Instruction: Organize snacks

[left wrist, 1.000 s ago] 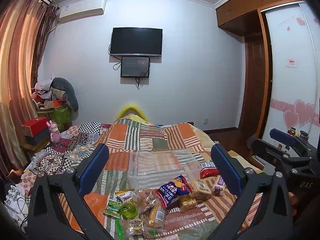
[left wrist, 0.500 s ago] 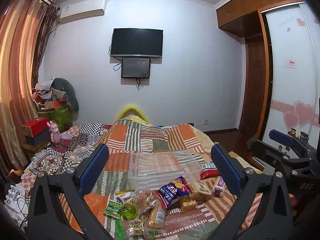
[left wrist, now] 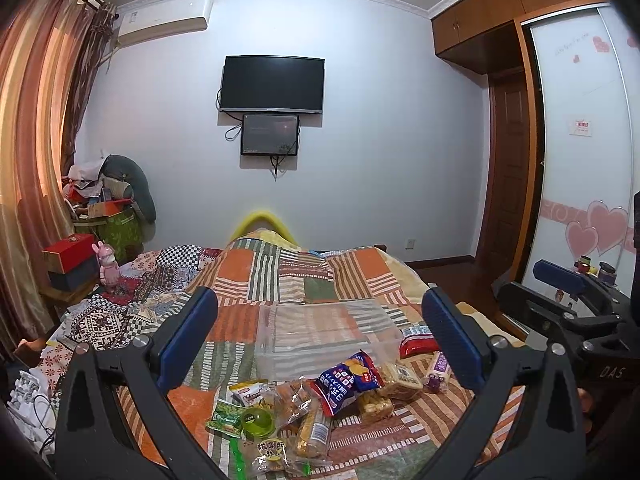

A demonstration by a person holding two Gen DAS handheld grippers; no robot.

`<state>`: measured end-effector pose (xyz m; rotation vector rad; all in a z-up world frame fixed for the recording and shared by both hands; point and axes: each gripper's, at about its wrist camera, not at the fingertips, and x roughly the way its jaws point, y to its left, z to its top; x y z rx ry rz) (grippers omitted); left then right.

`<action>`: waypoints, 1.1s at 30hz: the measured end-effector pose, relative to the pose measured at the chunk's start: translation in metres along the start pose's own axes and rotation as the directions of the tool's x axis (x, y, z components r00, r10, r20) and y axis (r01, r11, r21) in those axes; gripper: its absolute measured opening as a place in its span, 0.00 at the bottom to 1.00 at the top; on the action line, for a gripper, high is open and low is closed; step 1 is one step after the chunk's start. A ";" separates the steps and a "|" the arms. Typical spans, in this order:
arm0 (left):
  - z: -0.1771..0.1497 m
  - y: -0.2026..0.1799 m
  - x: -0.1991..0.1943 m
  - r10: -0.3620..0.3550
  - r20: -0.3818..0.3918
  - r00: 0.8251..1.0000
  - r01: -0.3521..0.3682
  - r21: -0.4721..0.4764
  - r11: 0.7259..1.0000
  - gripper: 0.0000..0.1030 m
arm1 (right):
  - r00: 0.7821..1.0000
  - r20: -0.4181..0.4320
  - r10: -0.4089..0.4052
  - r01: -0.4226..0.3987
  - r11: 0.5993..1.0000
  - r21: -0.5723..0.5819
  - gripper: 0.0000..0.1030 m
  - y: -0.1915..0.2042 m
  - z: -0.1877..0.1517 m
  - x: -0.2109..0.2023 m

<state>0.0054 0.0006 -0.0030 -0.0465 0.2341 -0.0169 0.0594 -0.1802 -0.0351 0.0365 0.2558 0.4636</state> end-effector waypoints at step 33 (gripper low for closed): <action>-0.087 0.053 0.153 -0.012 -0.420 0.908 0.036 0.048 0.998 0.65 | 0.916 -0.394 0.074 -0.032 0.993 0.113 0.62 -0.044 -0.057 0.118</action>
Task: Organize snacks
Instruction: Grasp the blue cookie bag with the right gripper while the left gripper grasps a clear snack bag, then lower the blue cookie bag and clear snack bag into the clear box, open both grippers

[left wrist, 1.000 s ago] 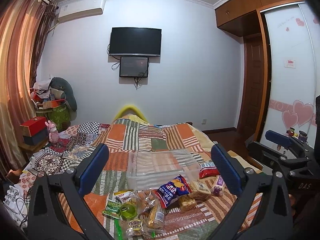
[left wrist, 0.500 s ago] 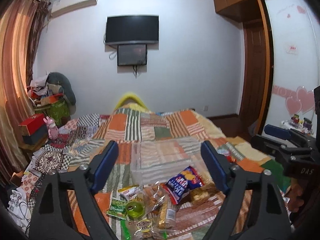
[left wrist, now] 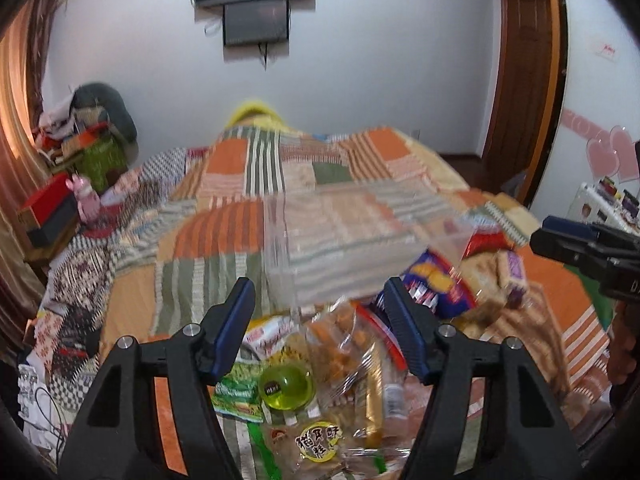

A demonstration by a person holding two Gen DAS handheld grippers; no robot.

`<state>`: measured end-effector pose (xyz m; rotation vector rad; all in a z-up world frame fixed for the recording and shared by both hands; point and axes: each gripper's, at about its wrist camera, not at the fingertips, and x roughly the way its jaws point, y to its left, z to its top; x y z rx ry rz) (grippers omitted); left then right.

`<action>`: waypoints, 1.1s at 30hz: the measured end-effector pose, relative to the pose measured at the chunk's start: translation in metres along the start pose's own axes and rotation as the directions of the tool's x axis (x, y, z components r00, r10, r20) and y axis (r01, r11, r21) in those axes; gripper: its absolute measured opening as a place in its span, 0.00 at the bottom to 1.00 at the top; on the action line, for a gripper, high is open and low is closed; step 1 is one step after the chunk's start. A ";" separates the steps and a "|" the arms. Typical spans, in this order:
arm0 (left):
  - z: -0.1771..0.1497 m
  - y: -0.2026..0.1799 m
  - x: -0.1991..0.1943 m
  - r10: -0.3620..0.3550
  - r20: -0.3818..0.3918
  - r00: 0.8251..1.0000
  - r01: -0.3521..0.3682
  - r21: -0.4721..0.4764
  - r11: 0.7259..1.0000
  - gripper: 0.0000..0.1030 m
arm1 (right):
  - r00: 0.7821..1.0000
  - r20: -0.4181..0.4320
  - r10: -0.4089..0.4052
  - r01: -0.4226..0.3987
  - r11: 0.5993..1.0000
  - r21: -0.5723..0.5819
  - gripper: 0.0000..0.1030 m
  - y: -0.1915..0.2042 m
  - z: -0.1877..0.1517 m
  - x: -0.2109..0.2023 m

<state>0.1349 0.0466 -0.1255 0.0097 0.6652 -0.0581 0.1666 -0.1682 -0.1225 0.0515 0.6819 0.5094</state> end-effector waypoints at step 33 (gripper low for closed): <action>-0.037 0.003 0.103 -0.175 -0.249 0.952 0.140 -0.151 0.978 0.72 | 0.973 -0.211 0.095 -0.110 0.992 -0.059 0.62 0.023 -0.003 0.102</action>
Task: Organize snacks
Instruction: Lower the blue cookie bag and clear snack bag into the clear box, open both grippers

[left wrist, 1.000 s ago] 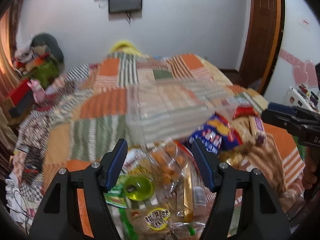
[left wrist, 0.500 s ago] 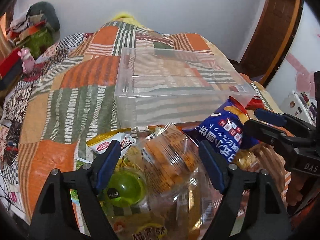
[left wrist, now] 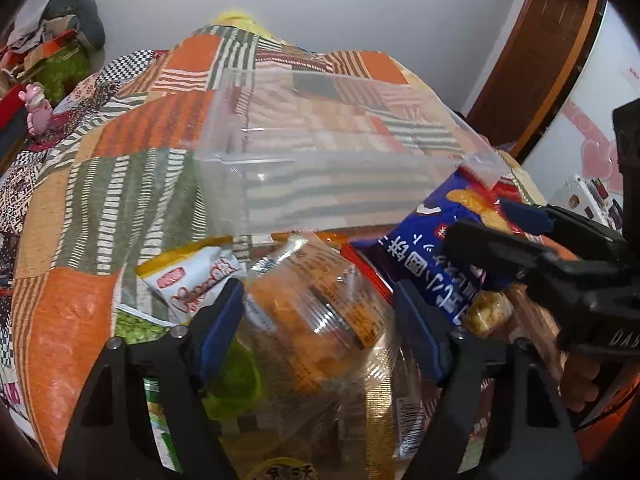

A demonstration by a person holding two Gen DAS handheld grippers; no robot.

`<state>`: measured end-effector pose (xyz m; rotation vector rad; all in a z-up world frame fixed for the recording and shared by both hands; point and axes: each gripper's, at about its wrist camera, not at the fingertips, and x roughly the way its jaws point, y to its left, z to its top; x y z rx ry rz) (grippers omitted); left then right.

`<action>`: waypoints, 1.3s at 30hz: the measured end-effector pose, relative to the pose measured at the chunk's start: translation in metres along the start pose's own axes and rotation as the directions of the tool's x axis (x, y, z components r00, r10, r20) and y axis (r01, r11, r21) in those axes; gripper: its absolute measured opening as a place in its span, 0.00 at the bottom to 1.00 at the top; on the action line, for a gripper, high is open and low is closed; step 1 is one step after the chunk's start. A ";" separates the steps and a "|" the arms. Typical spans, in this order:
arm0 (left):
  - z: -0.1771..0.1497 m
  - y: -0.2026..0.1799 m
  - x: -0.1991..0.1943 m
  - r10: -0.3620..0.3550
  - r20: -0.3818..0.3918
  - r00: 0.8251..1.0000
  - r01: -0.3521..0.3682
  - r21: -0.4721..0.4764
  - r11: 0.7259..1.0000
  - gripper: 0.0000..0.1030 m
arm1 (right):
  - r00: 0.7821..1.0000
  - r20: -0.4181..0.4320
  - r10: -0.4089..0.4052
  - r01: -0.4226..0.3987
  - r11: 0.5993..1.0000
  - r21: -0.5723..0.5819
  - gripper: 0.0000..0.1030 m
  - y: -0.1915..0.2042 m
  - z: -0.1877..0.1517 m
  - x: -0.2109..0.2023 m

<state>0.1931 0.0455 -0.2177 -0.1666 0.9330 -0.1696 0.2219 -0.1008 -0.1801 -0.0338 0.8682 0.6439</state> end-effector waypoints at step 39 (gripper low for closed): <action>0.066 -0.025 -0.074 0.063 0.230 0.971 -0.076 0.049 0.996 0.51 | 0.957 0.271 -0.102 0.088 0.994 0.064 0.42 -0.026 0.042 -0.072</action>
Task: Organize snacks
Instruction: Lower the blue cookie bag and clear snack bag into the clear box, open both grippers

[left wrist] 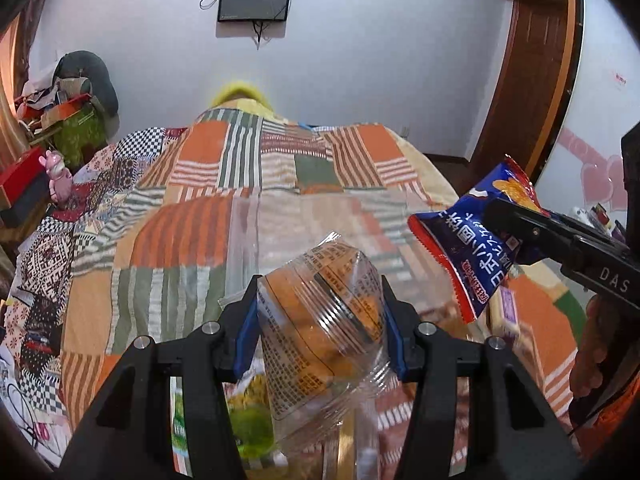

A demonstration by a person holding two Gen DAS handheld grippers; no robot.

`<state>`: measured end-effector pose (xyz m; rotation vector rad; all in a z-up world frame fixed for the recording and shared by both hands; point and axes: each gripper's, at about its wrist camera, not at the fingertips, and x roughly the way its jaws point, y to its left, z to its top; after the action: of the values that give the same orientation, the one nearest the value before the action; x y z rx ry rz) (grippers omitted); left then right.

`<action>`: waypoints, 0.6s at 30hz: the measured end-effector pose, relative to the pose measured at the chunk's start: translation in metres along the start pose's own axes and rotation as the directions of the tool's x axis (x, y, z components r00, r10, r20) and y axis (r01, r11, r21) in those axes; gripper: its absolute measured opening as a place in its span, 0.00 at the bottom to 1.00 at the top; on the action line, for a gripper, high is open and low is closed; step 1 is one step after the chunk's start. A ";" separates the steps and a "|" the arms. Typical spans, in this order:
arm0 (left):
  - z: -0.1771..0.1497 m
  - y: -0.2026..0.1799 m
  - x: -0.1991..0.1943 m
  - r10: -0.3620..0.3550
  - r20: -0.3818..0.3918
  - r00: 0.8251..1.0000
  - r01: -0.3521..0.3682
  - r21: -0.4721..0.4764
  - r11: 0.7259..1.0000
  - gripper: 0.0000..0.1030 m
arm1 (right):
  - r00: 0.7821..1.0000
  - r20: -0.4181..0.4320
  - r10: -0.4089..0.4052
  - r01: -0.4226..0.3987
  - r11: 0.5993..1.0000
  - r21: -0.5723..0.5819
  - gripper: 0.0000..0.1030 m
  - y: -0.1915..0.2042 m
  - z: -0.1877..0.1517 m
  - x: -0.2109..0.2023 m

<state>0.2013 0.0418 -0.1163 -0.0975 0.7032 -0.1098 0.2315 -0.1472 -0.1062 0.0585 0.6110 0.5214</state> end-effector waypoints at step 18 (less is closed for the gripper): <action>0.048 -0.008 0.086 0.053 -0.065 0.996 -0.050 0.043 0.998 0.51 | 0.993 -0.081 -0.086 0.088 0.996 0.016 0.42 -0.034 0.017 0.065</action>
<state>0.2969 0.0252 -0.1338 -0.0363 0.7690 -0.0785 0.3016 -0.1440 -0.1338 0.0296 0.6942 0.4345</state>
